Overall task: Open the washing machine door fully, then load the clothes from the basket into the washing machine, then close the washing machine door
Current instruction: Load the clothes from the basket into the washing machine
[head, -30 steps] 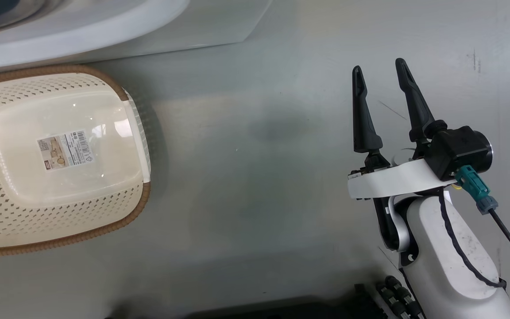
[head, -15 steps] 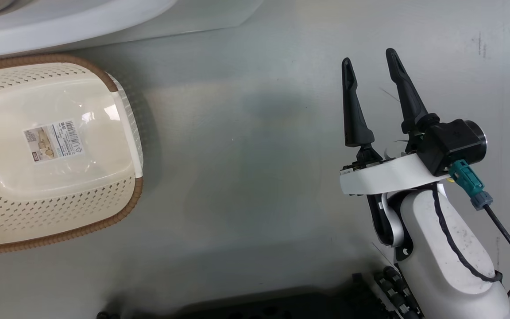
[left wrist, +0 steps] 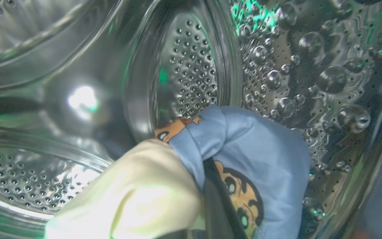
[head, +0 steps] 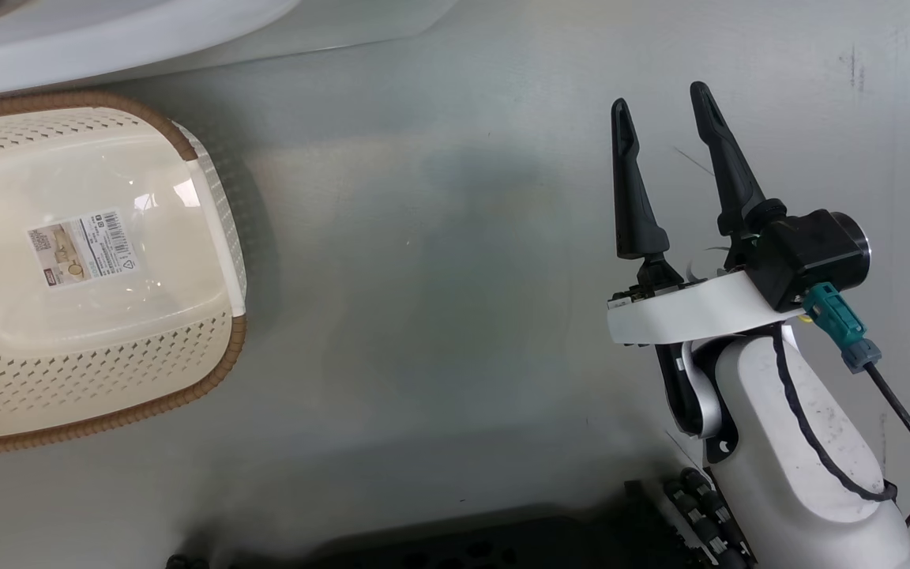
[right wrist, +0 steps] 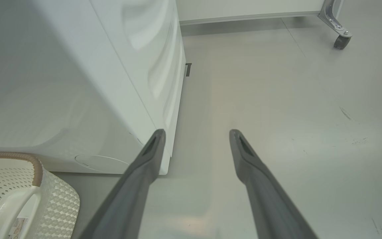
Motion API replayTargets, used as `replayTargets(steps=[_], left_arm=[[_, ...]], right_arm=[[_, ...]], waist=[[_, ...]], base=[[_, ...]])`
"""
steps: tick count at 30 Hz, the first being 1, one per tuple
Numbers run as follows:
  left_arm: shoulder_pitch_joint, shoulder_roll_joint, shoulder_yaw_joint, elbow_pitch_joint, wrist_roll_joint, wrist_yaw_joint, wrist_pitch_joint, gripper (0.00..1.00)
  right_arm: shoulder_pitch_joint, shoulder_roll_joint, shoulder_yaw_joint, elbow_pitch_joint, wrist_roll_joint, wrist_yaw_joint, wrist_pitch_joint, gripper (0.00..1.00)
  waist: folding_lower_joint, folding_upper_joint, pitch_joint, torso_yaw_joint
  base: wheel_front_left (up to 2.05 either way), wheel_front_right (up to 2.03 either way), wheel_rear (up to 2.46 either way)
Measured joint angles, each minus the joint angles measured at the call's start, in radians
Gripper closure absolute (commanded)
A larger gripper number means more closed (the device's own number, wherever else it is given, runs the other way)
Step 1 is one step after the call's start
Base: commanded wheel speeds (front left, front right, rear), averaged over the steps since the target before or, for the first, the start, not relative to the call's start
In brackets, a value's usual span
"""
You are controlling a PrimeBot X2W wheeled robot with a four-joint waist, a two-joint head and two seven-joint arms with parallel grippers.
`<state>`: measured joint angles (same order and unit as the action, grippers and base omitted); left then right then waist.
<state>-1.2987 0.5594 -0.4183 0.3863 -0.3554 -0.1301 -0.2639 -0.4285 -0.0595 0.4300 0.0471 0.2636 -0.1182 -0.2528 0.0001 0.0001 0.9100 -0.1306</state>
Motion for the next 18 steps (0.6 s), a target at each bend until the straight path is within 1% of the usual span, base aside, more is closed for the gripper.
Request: replayTargets(steps=[5,6,7,8,12,14,15,18], left_arm=[[0.004,-0.004,0.03,0.097,-0.064,0.0,0.008,1.0],[0.005,-0.006,0.034,0.112,-0.077,0.0,0.008,0.91],[0.005,-0.009,0.04,0.124,-0.08,0.0,0.008,0.7],[0.005,-0.013,0.047,0.139,-0.089,0.0,0.008,0.0],[0.007,-0.04,0.053,0.195,-0.132,0.0,0.008,0.0],[0.007,-0.048,0.053,0.211,-0.135,0.0,0.008,0.0],[0.007,-0.054,0.056,0.225,-0.144,0.0,0.012,0.0],[0.007,-0.069,0.061,0.27,-0.168,0.0,0.03,0.0]], right_arm=[[-0.003,0.0,0.0,0.004,0.0,0.0,0.0,0.0],[-0.003,0.0,-0.001,0.005,0.0,0.0,0.0,0.0],[-0.003,-0.001,-0.002,0.007,0.0,0.0,0.0,0.0],[-0.003,-0.001,-0.002,0.008,0.0,0.0,0.0,0.0],[-0.004,-0.001,-0.009,0.015,0.0,0.0,0.0,0.0],[-0.005,-0.001,-0.012,0.019,0.0,-0.001,0.0,0.0],[-0.006,-0.001,-0.014,0.02,0.0,-0.007,0.0,0.0],[-0.013,-0.001,-0.023,0.024,-0.001,-0.007,0.0,0.0]], waist=[[-0.0001,0.0,-0.001,0.002],[0.0,0.0,-0.002,0.003],[0.0,0.0,-0.003,0.004],[0.0,0.0,-0.004,0.005],[0.0,0.0,-0.013,0.01],[0.0,0.0,-0.018,0.014],[0.0,0.0,-0.021,0.016],[0.0,0.0,-0.03,0.024]], base=[[0.0,0.0,0.0],[0.0,0.0,0.0],[0.0,0.0,0.0],[0.0,0.0,0.0],[0.0,0.0,0.0],[0.0,0.0,0.0],[0.0,0.0,0.0],[0.0,0.0,0.0]])
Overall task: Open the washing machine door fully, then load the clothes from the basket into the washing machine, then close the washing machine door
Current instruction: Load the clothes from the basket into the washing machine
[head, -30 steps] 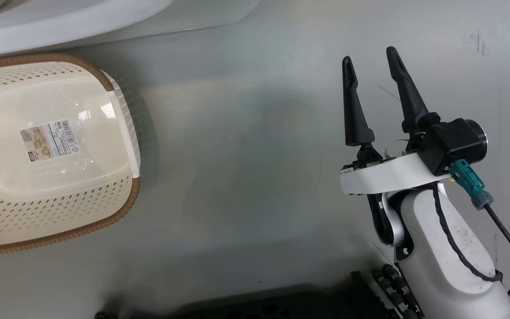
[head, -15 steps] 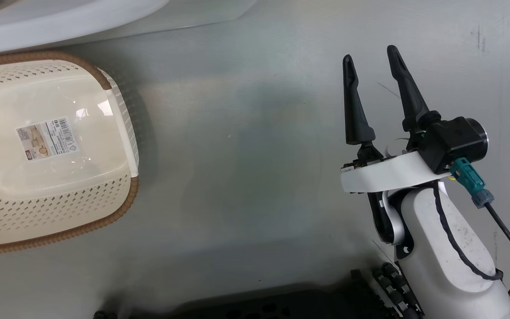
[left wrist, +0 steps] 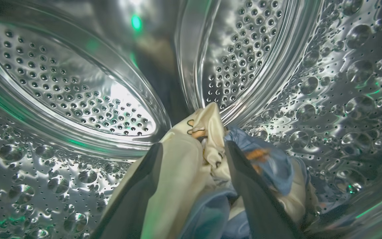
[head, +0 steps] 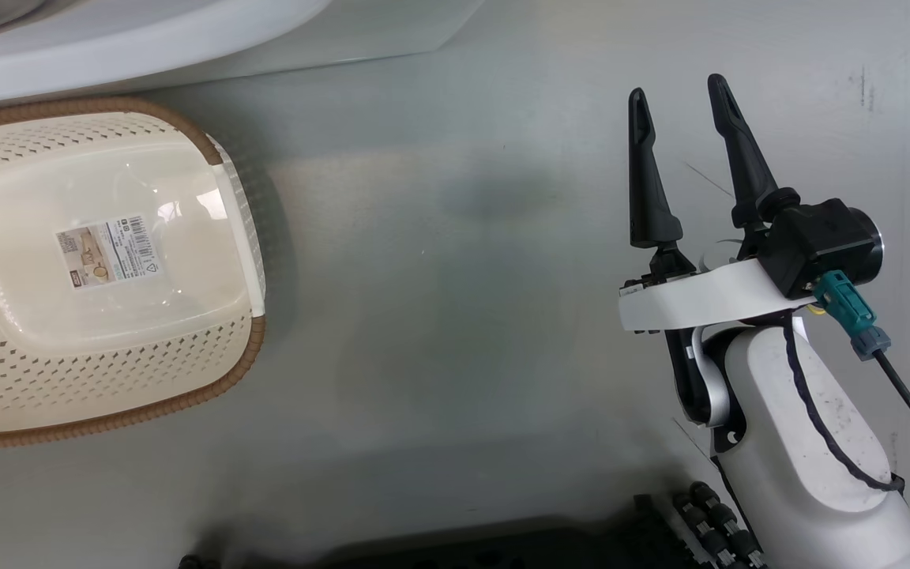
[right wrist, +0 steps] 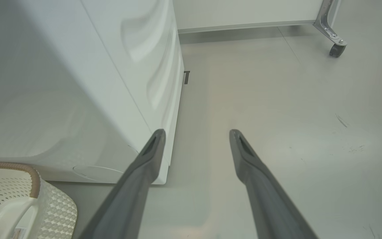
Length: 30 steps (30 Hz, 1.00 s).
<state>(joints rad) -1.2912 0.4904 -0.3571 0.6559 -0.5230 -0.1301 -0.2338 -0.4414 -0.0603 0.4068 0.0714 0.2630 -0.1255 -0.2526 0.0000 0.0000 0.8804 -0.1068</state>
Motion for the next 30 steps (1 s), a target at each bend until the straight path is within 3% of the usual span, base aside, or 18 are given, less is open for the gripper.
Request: replayTargets(steps=[14,30], left_arm=[[0.075,-0.078,-0.044,0.099,-0.039,0.0,0.011,0.0],[0.199,-0.139,-0.058,0.155,-0.078,0.0,-0.015,0.0]], right_arm=[[-0.001,-0.001,-0.037,0.03,-0.016,0.0,0.0,0.0],[0.028,-0.002,-0.062,0.085,-0.028,0.011,0.0,0.0]], waist=[[0.0,0.0,-0.073,0.041],[0.0,0.0,-0.231,0.081]], base=[[0.0,0.0,0.0],[0.0,0.0,0.0]])
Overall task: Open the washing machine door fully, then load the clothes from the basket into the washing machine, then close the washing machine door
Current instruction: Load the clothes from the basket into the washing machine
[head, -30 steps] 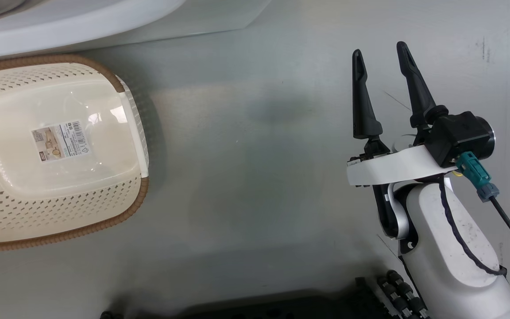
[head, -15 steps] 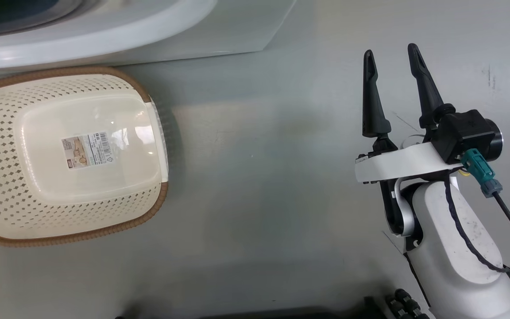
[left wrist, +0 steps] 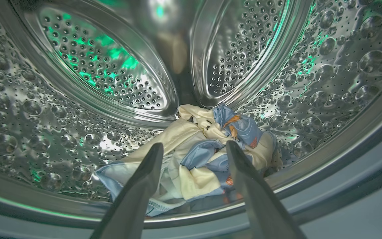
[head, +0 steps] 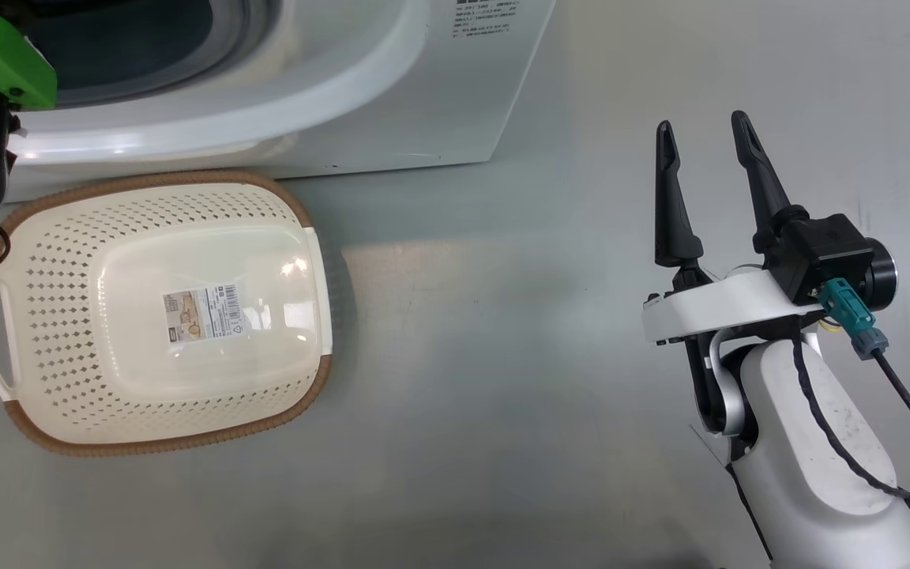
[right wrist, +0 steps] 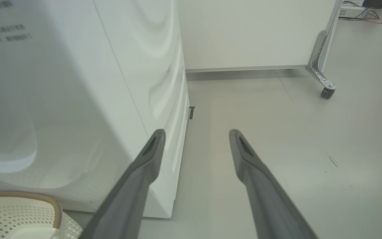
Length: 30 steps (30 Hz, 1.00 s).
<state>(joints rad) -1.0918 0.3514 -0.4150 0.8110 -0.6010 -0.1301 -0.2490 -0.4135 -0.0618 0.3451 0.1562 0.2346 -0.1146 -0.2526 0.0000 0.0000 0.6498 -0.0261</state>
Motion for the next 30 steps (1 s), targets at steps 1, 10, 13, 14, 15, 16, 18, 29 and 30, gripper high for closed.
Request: replayTargets(steps=[1,10,13,14,15,16,18,29,30], left_arm=[[0.007,0.0,-0.002,0.001,0.0,0.0,0.0,0.0],[0.086,-0.01,0.003,-0.007,0.006,0.0,-0.003,0.0],[0.108,-0.017,0.03,-0.038,0.007,0.0,-0.003,0.0],[0.117,-0.018,0.036,-0.048,0.007,0.0,-0.003,0.0],[0.128,-0.02,0.049,-0.059,0.007,0.0,-0.003,0.0],[0.14,-0.021,0.057,-0.068,0.007,0.0,-0.003,0.0],[0.169,-0.022,0.077,-0.086,0.007,0.003,-0.003,0.0],[0.345,-0.032,0.165,-0.236,0.035,0.034,-0.003,0.0],[0.36,-0.034,0.175,-0.253,0.045,0.035,-0.003,0.0]], right_arm=[[0.002,-0.001,-0.003,0.002,0.0,0.001,0.0,0.0],[0.044,-0.002,-0.018,0.025,0.0,0.022,0.0,0.0],[0.064,-0.002,-0.024,0.029,0.0,0.026,0.0,0.0],[0.07,-0.002,-0.026,0.03,0.0,0.026,0.0,0.0],[0.076,-0.002,-0.028,0.03,0.0,0.031,0.0,0.0],[0.08,-0.002,-0.03,0.031,0.0,0.035,0.0,0.0],[0.088,-0.002,-0.034,0.031,0.001,0.035,0.0,0.0],[0.142,-0.001,-0.049,0.032,0.002,0.052,0.0,0.0],[0.144,-0.001,-0.051,0.032,0.002,0.052,0.0,0.0]], waist=[[0.0,0.0,-0.011,0.002],[0.0,0.0,-0.119,0.02],[0.0,0.0,-0.154,0.026],[0.0,0.0,-0.166,0.028],[0.0,0.0,-0.177,0.03],[0.0,0.0,-0.189,0.032],[0.0,0.0,-0.21,0.036],[0.0,0.0,-0.309,0.052],[0.0,0.0,-0.316,0.053]], base=[[0.0,0.0,0.0],[0.0,0.0,0.0],[0.0,0.0,0.0],[0.0,0.0,0.0],[0.0,0.0,0.0],[0.0,0.0,0.0],[0.0,0.0,0.0],[0.0,0.0,0.0],[0.0,0.0,0.0]])
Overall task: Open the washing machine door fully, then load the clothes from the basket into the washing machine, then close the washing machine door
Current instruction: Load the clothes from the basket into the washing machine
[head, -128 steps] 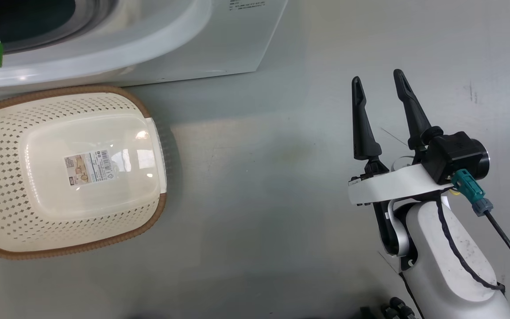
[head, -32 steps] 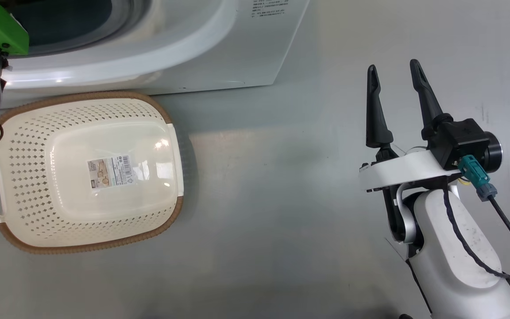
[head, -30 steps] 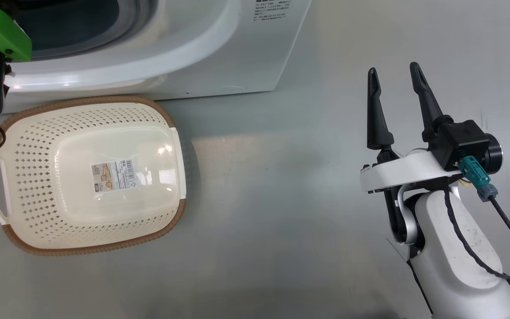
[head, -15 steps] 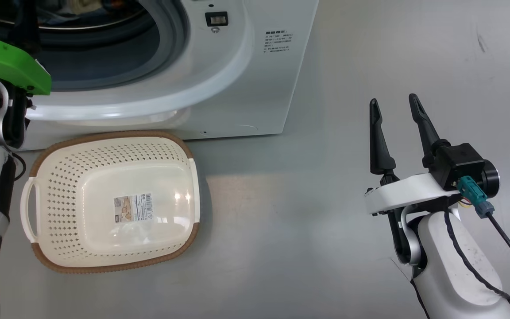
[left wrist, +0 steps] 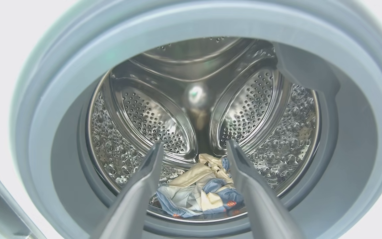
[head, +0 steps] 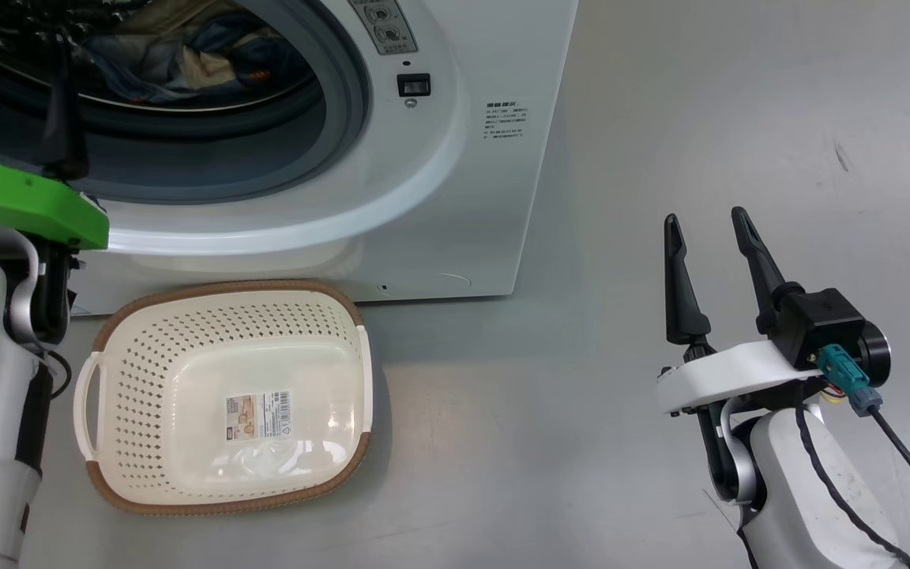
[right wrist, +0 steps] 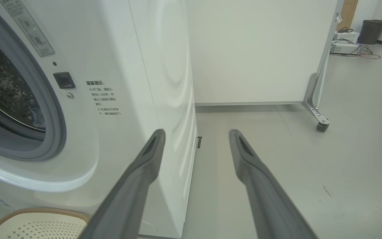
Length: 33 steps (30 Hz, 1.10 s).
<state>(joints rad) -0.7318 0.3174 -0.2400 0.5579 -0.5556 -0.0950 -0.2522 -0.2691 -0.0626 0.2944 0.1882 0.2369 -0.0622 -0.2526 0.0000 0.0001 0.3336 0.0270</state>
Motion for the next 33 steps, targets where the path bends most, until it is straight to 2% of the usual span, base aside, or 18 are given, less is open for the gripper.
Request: replayTargets(steps=[9,23,33], left_arm=[[0.178,-0.007,0.086,-0.135,0.044,0.027,0.0,0.0],[0.463,-0.059,0.198,-0.293,0.125,0.078,0.0,0.0],[0.579,-0.102,0.234,-0.38,0.168,0.078,0.0,0.0]], right_arm=[[0.022,0.001,-0.006,-0.007,0.0,0.017,0.0,0.0],[0.054,0.001,-0.014,-0.017,-0.002,0.035,0.0,0.0],[0.072,0.002,-0.026,-0.026,-0.01,0.035,0.0,0.0]], waist=[[0.0,0.0,-0.049,0.003],[0.0,0.0,-0.083,-0.008],[0.0,0.0,-0.098,-0.019]], base=[[0.0,0.0,0.0],[0.0,0.0,0.0],[0.0,0.0,0.0]])
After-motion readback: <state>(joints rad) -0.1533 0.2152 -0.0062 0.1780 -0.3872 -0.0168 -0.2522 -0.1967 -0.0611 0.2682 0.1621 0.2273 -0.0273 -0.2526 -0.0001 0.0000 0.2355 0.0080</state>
